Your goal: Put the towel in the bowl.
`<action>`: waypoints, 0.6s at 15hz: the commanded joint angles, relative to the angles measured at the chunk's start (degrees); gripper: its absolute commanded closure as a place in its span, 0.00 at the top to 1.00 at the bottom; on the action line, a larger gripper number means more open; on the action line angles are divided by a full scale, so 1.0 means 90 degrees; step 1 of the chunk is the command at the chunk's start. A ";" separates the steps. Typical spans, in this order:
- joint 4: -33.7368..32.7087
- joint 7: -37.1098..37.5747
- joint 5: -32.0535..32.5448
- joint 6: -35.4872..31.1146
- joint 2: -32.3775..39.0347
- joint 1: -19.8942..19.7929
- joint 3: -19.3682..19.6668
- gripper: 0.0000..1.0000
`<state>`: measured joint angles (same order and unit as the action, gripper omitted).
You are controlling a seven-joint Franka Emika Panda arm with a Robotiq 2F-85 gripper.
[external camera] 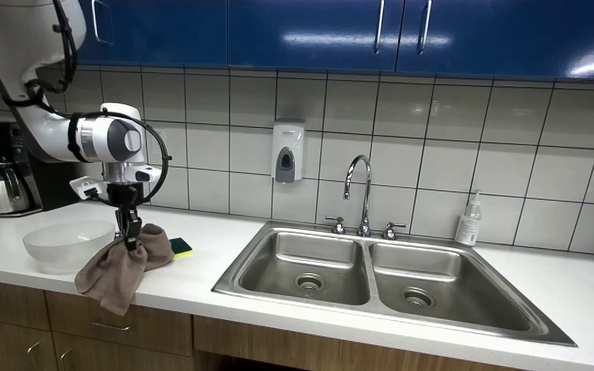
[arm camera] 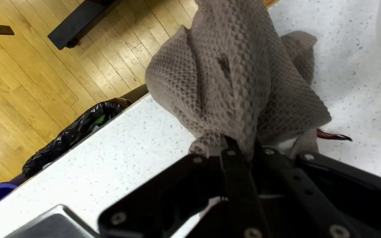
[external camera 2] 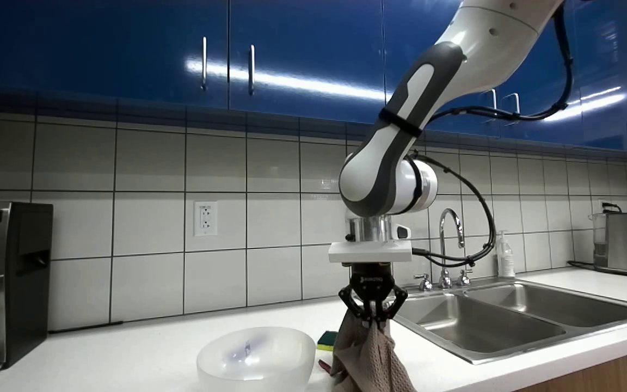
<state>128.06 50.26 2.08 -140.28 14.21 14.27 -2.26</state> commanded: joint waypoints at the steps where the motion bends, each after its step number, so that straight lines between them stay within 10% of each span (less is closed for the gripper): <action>1: 0.0392 -0.0088 0.0104 0.0118 -0.0823 -0.0136 -0.0032 0.02; 9: 0.0316 -0.0127 0.0078 0.0148 -0.1621 -0.0372 -0.0157 0.02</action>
<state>130.03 50.24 2.33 -140.28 3.50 12.60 -2.31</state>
